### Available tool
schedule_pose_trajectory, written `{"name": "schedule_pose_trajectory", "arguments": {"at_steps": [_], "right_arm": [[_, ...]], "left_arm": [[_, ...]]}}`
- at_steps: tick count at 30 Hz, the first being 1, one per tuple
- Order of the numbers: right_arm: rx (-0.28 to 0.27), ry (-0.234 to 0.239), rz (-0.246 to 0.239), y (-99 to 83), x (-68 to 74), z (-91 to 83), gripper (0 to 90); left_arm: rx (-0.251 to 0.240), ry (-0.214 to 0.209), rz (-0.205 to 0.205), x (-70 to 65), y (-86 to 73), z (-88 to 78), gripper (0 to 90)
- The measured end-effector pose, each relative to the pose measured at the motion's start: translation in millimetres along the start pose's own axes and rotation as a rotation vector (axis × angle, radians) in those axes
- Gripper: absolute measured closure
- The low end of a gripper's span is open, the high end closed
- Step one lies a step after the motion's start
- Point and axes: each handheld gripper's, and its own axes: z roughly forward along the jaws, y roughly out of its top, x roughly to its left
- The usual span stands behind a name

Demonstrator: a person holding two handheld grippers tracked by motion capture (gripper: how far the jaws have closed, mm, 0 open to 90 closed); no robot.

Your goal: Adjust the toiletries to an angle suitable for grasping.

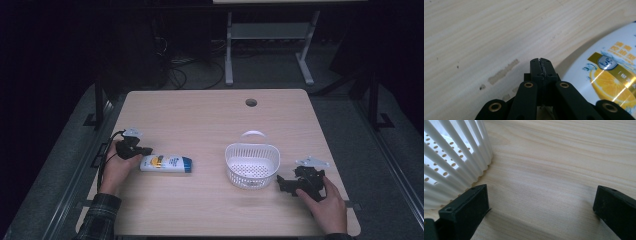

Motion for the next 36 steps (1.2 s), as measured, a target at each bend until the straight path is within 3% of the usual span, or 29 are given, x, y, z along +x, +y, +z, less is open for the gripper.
{"name": "schedule_pose_trajectory", "arguments": {"at_steps": [8,13,36], "right_arm": [[0.000,0.000,0.000,0.0,0.0,0.0,0.0],[0.000,0.000,0.000,0.0,0.0,0.0,0.0],[0.000,0.000,0.000,0.0,0.0,0.0,0.0]], "left_arm": [[0.013,-0.007,0.023,-10.8,-9.0,-7.3,90.0],[-0.005,-0.028,0.014,-15.1,-13.7,-13.9,90.0],[0.003,-0.093,0.018,-38.3,-38.6,-31.5,90.0]]}}
